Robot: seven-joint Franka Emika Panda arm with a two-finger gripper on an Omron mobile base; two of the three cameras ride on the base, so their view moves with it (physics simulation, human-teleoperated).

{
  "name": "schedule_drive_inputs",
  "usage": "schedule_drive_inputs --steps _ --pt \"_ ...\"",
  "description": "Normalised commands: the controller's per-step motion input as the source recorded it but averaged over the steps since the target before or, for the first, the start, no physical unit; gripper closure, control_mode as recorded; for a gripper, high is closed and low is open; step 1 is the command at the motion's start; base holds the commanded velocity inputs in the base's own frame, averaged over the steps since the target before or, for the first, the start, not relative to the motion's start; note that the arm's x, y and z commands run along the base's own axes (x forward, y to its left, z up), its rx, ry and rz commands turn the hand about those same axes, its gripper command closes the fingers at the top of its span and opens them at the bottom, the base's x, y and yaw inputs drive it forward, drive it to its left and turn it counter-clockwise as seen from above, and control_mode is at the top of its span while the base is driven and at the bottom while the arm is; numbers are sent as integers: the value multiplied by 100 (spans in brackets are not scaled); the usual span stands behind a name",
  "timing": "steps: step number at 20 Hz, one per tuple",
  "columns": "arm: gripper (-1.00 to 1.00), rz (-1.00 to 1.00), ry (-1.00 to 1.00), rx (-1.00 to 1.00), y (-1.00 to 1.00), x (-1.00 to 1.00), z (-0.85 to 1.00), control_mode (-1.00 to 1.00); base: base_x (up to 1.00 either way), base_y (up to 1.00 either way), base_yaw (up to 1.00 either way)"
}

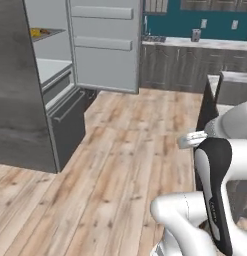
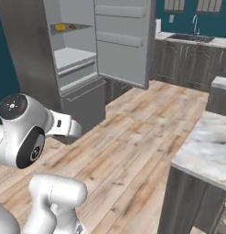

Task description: Take the cheese, chicken drumstick, and squash from the fridge and place them on the plate on the dining counter to create an appetizer plate.

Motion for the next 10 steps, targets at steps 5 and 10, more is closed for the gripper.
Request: schedule_drive_inputs --steps 5,10 --pt "-100 0 0 0 0 0 0 100 99 94 4" --pt "-100 0 0 0 0 0 0 100 100 33 10"
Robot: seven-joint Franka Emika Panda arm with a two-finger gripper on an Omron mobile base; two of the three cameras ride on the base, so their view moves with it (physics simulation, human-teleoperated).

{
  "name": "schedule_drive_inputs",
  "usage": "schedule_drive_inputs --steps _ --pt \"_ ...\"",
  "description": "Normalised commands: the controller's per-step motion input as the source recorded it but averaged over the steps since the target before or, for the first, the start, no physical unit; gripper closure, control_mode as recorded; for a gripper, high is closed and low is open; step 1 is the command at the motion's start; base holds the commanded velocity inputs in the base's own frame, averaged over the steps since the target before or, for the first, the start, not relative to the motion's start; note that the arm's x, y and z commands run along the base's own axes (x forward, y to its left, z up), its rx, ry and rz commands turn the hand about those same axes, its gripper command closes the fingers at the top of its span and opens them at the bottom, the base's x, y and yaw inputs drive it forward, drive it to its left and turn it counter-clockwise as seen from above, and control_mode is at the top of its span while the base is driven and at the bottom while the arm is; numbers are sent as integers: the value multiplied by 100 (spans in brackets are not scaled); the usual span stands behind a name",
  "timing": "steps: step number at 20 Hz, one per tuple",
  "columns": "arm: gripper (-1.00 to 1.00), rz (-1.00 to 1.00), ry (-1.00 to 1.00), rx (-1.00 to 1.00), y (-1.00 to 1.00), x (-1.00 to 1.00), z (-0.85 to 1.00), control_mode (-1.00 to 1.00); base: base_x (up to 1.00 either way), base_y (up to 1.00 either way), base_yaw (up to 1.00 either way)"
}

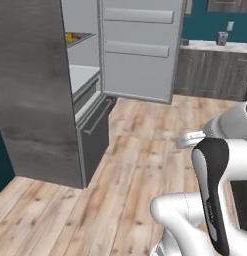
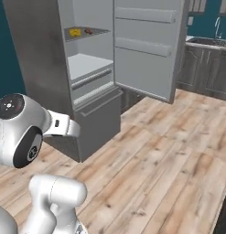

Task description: Take the cheese, chicken drumstick, and squash from the fridge and place them on the plate on the dining counter to create an appetizer plate.

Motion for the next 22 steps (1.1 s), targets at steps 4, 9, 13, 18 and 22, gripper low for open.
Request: schedule_drive_inputs --steps 4,9,13,18,22 --pt "-100 0 0 0 0 0 0 100 100 0 27" --pt "-100 0 0 0 0 0 0 100 100 -15 37" --pt "-100 0 0 0 0 0 0 100 100 -28 42" --pt "-100 0 0 0 0 0 0 100 92 -39 40" --pt "-100 0 0 0 0 0 0 100 71 -47 38"
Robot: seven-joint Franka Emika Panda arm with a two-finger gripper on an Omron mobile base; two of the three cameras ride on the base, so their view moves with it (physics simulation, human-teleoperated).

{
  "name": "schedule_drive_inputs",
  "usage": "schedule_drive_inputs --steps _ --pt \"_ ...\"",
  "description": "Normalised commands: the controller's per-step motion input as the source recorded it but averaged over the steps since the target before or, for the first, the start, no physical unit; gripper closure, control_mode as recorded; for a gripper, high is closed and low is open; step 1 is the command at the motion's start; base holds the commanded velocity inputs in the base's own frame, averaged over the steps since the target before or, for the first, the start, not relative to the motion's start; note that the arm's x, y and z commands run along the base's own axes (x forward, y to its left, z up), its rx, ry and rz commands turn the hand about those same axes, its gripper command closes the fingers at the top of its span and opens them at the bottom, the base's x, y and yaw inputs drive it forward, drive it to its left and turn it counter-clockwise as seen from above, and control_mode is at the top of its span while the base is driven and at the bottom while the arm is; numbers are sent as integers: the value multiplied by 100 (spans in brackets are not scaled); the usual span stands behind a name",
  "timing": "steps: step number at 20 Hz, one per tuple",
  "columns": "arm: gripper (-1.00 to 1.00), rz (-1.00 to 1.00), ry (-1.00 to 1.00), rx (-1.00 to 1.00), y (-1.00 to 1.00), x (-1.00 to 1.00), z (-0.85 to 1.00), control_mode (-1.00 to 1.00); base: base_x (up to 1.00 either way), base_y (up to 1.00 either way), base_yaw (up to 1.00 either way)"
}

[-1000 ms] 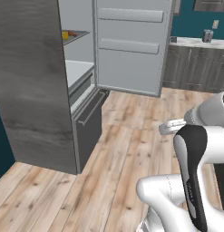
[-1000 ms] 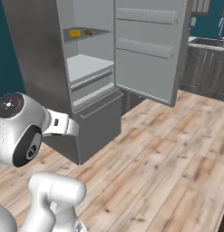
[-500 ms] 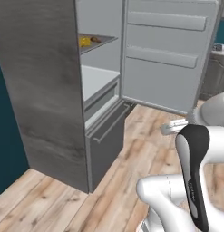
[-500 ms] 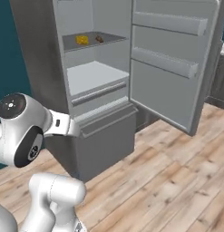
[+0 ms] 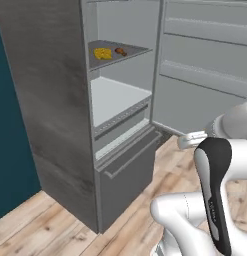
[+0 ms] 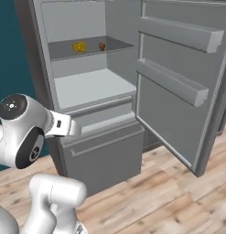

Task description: Take the cheese, chicken drumstick, and squash from the fridge and place them on the plate on the dining counter to create an appetizer plate.

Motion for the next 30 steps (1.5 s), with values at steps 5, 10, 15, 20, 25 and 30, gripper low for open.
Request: schedule_drive_inputs --steps 5,10,15,20,25,30 --pt "-100 0 0 0 0 0 0 100 70 -33 36" --pt "-100 0 0 0 0 0 0 100 73 -21 36" --pt "-100 0 0 0 0 0 0 100 59 -37 37" --pt "-100 0 0 0 0 0 0 100 48 -40 35" --pt "-100 0 0 0 0 0 0 100 51 -27 33" --pt "-100 0 0 0 0 0 0 100 52 -9 28"
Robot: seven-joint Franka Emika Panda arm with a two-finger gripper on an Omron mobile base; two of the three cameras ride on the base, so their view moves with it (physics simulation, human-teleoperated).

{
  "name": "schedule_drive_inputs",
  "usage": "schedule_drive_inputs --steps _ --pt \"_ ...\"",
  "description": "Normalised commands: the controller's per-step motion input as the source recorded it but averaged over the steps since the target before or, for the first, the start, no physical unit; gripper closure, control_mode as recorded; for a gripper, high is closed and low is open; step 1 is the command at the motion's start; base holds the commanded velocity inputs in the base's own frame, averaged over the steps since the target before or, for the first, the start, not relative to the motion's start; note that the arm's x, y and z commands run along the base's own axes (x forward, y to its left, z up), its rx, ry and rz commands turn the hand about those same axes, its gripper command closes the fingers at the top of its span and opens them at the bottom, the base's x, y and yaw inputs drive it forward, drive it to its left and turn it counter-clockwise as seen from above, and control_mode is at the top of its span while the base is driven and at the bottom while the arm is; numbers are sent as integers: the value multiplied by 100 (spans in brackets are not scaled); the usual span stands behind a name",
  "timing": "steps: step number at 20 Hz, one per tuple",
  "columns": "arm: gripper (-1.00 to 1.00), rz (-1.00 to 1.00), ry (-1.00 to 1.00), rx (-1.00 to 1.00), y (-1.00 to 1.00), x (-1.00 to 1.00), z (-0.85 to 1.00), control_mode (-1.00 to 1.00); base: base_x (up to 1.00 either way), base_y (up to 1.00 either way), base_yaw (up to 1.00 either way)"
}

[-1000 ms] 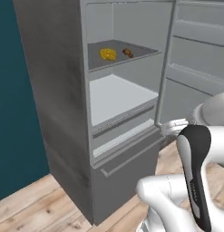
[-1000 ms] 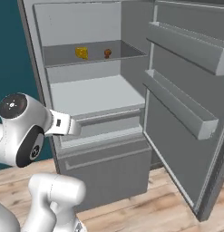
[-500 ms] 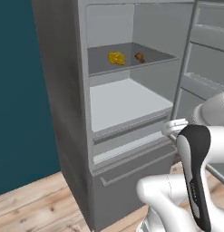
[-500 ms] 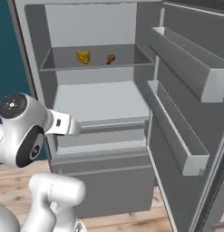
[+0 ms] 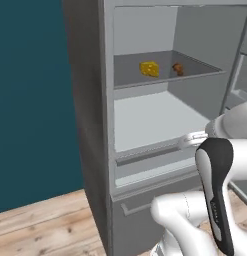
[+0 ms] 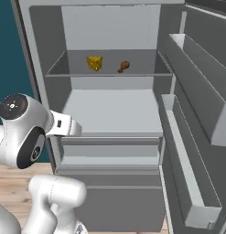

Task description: Take the cheese, chicken drumstick, and squash from the fridge and place them on the plate on the dining counter to create an appetizer plate.

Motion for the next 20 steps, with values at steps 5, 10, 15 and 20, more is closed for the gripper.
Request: schedule_drive_inputs --steps 5,10,15,20 --pt "-100 0 0 0 0 0 0 100 39 -30 25" --pt "-100 0 0 0 0 0 0 100 27 -49 20" --pt "-100 0 0 0 0 0 0 100 24 -42 18" --pt "-100 0 0 0 0 0 0 100 68 0 13"
